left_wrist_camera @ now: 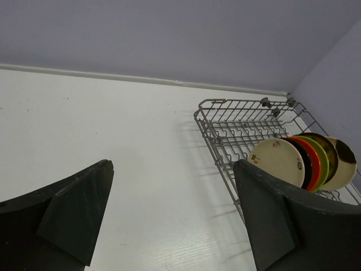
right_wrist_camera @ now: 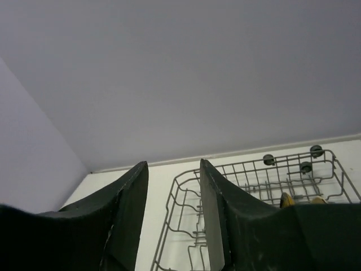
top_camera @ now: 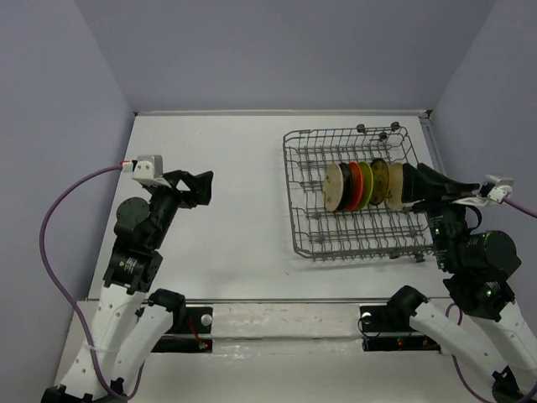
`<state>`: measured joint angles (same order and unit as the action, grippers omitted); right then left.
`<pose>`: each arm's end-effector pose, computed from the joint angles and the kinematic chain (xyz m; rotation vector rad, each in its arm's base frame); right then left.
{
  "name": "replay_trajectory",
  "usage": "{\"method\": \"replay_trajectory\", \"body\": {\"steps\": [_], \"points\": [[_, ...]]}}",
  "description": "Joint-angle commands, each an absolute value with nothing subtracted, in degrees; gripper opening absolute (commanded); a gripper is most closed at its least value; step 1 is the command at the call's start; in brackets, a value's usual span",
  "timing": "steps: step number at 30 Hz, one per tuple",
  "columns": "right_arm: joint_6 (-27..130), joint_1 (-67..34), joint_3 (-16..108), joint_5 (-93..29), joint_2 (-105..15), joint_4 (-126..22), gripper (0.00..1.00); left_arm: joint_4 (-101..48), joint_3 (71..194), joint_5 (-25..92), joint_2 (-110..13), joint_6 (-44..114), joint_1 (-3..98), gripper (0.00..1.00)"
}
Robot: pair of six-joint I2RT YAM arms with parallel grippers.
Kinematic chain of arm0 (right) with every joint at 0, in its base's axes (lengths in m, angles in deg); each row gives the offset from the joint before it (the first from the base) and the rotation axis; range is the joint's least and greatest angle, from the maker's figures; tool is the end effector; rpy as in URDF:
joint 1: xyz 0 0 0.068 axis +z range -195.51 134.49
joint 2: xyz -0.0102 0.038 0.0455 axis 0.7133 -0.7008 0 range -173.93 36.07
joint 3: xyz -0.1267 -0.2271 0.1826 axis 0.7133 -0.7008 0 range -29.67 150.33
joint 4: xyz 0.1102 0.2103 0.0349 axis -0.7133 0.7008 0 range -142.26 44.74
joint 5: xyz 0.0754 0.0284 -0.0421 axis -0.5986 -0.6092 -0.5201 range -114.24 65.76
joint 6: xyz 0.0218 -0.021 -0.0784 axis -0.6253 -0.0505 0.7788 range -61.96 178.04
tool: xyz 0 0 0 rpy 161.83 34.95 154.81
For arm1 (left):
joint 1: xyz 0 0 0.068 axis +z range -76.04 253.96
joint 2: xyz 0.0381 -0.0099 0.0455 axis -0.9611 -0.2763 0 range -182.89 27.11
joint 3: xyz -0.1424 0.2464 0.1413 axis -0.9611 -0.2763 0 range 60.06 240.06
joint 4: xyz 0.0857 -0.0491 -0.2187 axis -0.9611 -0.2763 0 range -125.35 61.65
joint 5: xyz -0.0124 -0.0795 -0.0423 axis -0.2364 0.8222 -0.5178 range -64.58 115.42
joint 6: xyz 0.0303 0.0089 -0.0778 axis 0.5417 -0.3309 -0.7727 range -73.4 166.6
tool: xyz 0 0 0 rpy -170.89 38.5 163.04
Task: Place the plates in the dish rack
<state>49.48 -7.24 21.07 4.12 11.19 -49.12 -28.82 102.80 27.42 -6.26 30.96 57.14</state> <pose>0.0531 -0.0027 0.4484 0.1278 1.2282 0.4216 0.1102 -0.0360 0.4023 0.0438 1.4330 -0.4923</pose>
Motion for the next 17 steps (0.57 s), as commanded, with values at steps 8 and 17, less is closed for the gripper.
{"method": "replay_trajectory", "body": {"steps": [8,17], "points": [[47.23,-7.36,17.35,6.44,10.76,-49.98,1.0,-16.4,96.54,30.6,4.69,31.84,57.08,0.99],[46.26,-7.36,18.93,2.57,9.97,-49.36,1.0,-18.16,98.03,29.73,4.7,32.28,57.08,0.99]]}}
